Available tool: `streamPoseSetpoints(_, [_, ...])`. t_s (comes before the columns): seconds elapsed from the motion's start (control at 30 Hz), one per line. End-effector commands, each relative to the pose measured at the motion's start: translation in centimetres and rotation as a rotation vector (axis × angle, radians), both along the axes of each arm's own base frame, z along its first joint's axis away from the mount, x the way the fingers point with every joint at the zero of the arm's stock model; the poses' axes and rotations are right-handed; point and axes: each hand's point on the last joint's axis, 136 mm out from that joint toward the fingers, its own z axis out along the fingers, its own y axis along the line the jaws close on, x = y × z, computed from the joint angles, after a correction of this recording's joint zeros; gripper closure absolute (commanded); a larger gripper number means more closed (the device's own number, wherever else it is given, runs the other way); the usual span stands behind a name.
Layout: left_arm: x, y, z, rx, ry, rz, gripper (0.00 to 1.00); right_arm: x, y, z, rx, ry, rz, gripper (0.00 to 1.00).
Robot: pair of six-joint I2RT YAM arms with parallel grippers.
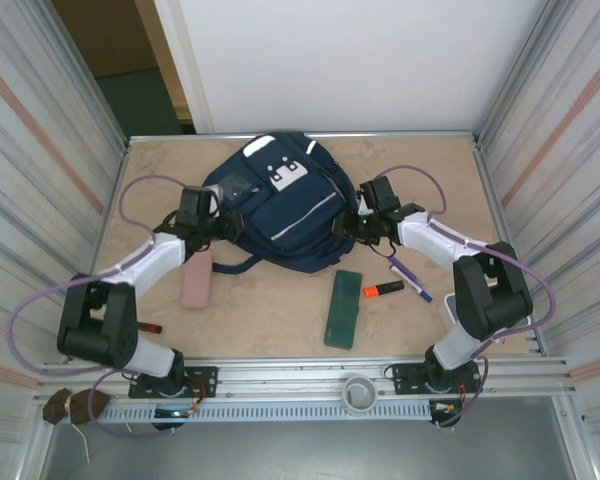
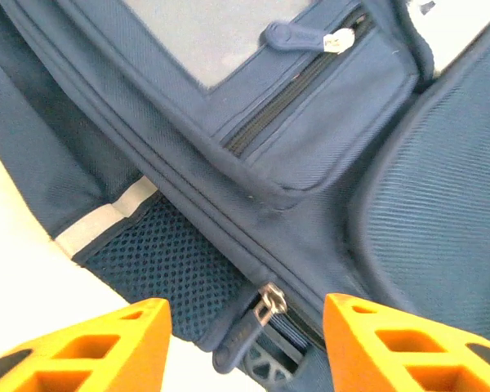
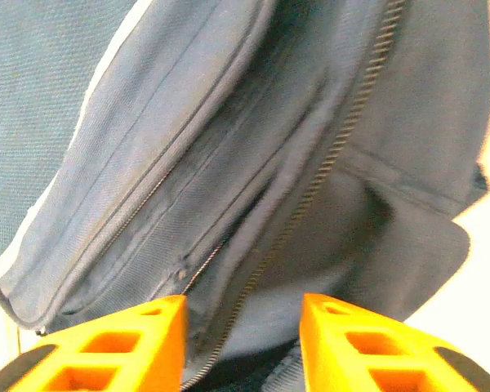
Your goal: Pack the student bag
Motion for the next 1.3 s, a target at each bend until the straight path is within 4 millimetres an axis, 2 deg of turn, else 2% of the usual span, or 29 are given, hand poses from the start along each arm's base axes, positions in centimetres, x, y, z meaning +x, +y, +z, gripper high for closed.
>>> streamPoseSetpoints(0.0, [-2.2,-0.1,1.9,-0.059,-0.025,0.012,0.39,-1.3,-3.5,2.4,-0.230,-0.062,-0.018,0.32])
streamPoseSetpoints(0.07, [-3.3,-1.4,2.4,-0.089,-0.034,-0.032,0.35,-3.1,-4.7,2.6,-0.320,-0.065,-0.015,0.20])
streamPoseSetpoints(0.17, [-4.1,-4.5,3.8,-0.040,-0.099,-0.164,0.28,-6.2,-4.7,2.1,-0.380,-0.048,0.007,0.08])
streamPoseSetpoints(0.23, [-4.1,-7.1,4.5,0.067,-0.156,-0.285,0.23,-8.1,-4.2,1.4,-0.394,-0.025,0.030,0.04])
streamPoseSetpoints(0.37, [-3.9,-12.3,4.5,0.244,-0.181,-0.511,0.21,-9.9,-4.7,0.4,-0.437,0.013,0.035,0.02])
streamPoseSetpoints(0.43, [-3.7,-15.0,3.9,0.321,-0.192,-0.615,0.21,-10.3,-5.2,0.3,-0.446,0.014,0.026,0.02])
streamPoseSetpoints(0.5, [-3.2,-16.8,2.7,0.384,-0.184,-0.682,0.20,-10.6,-5.4,0.4,-0.430,0.012,0.021,0.02])
streamPoseSetpoints(0.77, [0.3,-19.9,-1.7,0.508,-0.075,-0.768,0.23,-12.3,-4.1,0.5,-0.311,0.018,0.052,0.02])
streamPoseSetpoints(0.87, [1.4,-20.2,-2.8,0.556,-0.054,-0.770,0.29,-12.7,-4.2,0.3,-0.304,0.023,0.044,0.01])
streamPoseSetpoints(1.0, [2.5,-20.5,-2.9,0.573,-0.054,-0.763,0.51,-13.2,-3.9,-0.3,-0.305,0.041,0.053,0.01])
streamPoseSetpoints(1.07, [2.7,-20.6,-1.5,0.534,-0.075,-0.747,0.64,-13.6,-3.5,-0.4,-0.312,0.041,0.066,0.01])
streamPoseSetpoints(1.13, [2.8,-20.7,0.7,0.460,-0.117,-0.728,0.82,-14.2,-3.1,-0.6,-0.321,0.039,0.072,0.01])
streamPoseSetpoints(1.27, [2.4,-20.2,4.8,0.251,-0.180,-0.704,0.89,-15.4,-2.8,-1.1,-0.362,0.028,0.052,0.01])
